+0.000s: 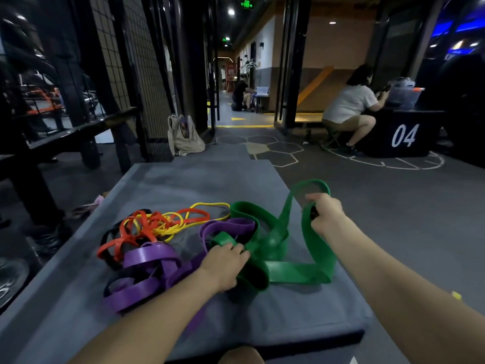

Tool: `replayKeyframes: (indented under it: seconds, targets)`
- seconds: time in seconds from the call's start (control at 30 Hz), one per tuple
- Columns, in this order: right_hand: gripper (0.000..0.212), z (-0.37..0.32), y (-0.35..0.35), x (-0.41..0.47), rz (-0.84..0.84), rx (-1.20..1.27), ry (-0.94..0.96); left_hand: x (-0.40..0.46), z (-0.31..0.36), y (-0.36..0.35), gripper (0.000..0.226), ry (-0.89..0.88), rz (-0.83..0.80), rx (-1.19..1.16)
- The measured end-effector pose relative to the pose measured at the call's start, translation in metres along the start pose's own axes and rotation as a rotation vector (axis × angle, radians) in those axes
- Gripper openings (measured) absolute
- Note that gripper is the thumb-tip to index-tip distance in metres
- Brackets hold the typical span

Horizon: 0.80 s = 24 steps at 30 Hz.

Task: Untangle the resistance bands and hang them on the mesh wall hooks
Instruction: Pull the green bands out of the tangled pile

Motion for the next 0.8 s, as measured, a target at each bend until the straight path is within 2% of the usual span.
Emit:
replayKeyframes:
  seconds: [0.1,0.23,0.43,0.5,0.6,0.7,0.8]
  targets:
    - [0.036,0.018,-0.005,0.026,0.008,-0.180,0.025,0.009,-0.008,-0.005,0.055,0.027,-0.030,-0.074]
    - [0.014,0.027,-0.014,0.065,0.055,-0.608,0.128,0.024,-0.025,-0.013,0.056,0.044,-0.076,-0.184]
    - [0.069,0.064,-0.065,0.085,-0.129,-1.111,0.128,0.029,-0.042,-0.017,0.058,0.010,-0.051,-0.251]
    - [0.091,0.071,-0.081,0.091,-0.114,-1.219,0.129,0.030,-0.042,-0.019,0.059,-0.010,-0.060,-0.232]
    - [0.121,0.079,-0.085,0.104,0.007,-1.262,0.043,0.033,-0.041,-0.022,0.059,-0.032,-0.056,-0.208]
    - [0.123,0.081,-0.081,0.106,0.110,-1.292,0.014,0.032,-0.041,-0.025,0.059,-0.043,-0.047,-0.210]
    - [0.102,0.080,-0.078,0.109,0.094,-1.295,-0.004,0.032,-0.044,-0.026,0.064,-0.060,-0.022,-0.227]
Point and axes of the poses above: each hand's wrist, its own x-axis towards the middle knuckle, its own y-axis out of the back of the hand, z = x × y, the point moved 7 cm from there along x, towards the middle knuckle, and after that the axes turned 4 degrees about -y, right-handed, at the moved point
